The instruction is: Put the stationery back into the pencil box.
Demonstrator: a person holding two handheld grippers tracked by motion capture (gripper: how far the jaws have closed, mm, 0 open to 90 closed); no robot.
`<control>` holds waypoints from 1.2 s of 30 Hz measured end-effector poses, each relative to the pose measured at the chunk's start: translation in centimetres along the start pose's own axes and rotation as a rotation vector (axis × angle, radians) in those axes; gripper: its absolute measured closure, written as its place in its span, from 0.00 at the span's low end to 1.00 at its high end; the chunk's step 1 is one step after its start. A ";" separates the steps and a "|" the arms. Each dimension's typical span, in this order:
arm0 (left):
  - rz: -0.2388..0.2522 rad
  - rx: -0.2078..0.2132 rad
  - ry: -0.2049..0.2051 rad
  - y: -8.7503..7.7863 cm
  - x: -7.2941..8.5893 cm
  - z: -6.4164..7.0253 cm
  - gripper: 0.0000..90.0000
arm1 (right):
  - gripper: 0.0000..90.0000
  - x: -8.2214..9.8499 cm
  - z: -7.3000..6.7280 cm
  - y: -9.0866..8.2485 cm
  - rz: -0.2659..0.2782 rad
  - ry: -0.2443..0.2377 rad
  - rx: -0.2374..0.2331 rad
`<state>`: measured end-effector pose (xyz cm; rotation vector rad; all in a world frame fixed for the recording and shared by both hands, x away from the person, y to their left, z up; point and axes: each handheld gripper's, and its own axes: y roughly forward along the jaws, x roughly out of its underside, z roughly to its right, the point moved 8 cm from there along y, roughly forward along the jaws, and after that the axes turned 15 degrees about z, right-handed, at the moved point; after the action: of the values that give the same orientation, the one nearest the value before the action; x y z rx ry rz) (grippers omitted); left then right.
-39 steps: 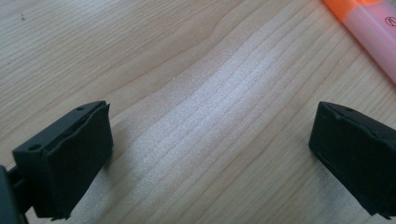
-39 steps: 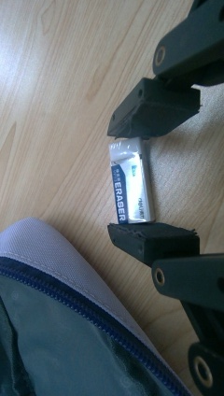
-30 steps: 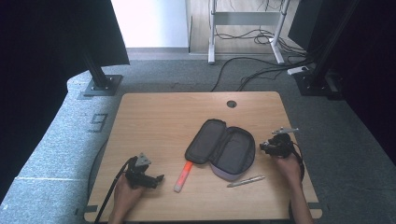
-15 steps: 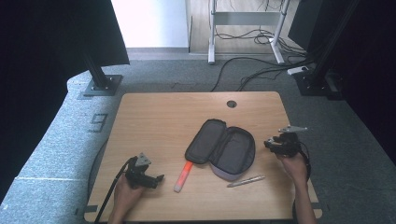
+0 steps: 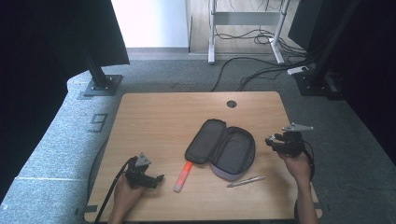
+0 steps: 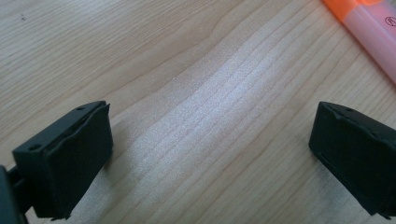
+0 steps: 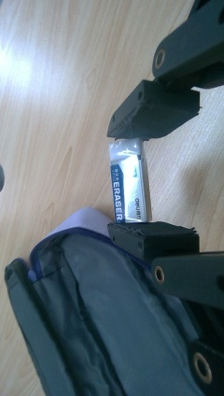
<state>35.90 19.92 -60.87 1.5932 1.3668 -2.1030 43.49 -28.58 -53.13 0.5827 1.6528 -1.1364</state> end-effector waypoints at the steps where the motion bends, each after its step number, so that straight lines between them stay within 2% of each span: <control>1: 0.000 0.000 0.000 0.0 0.0 0.0 0.00 | 0.52 -0.1 -0.1 -0.1 0.001 -0.001 -0.002; 23: 0.000 0.000 0.000 0.0 0.0 0.0 0.00 | 0.52 -1.3 -3.7 0.7 0.026 -0.016 -0.087; 28: 0.000 0.000 0.000 0.0 0.0 0.0 0.00 | 0.52 -1.5 -5.1 1.2 0.027 -0.019 -0.126; 36: 0.000 0.000 0.000 0.0 0.0 0.0 0.00 | 0.52 -1.5 -6.8 1.9 0.023 -0.041 -0.160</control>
<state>35.90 19.92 -60.86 1.5938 1.3670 -2.1032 42.43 -21.51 -52.14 0.4719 1.6797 -0.9822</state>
